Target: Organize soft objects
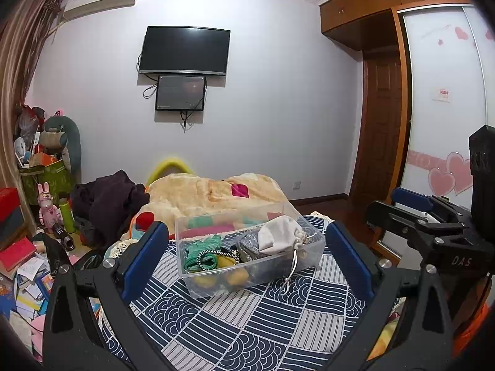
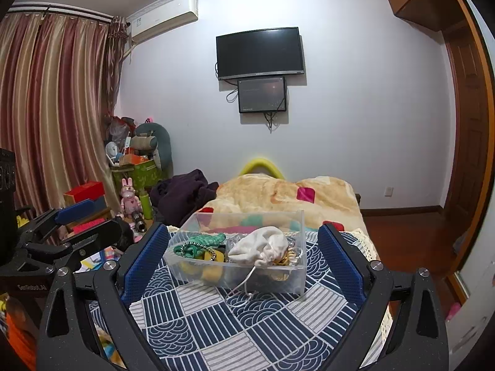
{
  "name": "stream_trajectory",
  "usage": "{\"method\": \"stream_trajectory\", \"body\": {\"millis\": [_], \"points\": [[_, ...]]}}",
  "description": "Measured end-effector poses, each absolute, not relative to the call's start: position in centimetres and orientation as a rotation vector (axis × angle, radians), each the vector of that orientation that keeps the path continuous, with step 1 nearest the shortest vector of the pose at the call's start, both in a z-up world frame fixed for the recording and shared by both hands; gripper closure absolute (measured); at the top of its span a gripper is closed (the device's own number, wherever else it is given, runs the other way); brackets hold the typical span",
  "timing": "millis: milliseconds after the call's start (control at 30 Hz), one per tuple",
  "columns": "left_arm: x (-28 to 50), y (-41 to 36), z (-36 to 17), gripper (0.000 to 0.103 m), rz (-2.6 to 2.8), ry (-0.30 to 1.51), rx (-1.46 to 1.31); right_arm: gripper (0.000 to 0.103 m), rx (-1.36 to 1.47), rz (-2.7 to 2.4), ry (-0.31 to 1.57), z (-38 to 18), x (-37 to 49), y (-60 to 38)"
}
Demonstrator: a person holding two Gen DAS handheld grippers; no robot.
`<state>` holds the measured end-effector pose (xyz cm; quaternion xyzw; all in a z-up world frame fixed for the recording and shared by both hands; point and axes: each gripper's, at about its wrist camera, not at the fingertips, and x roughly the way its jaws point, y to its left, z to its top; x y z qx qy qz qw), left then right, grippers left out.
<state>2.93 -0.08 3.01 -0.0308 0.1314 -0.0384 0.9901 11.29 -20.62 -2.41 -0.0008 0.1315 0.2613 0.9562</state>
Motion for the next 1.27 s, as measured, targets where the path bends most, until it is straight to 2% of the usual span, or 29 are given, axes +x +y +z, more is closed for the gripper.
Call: {"method": "stream_trajectory", "body": {"millis": [1267], "points": [[2.97, -0.34, 2.73, 0.000, -0.110, 0.289, -0.075, 0.006, 0.005, 0.528, 0.297, -2.63, 10.94, -20.73]]}}
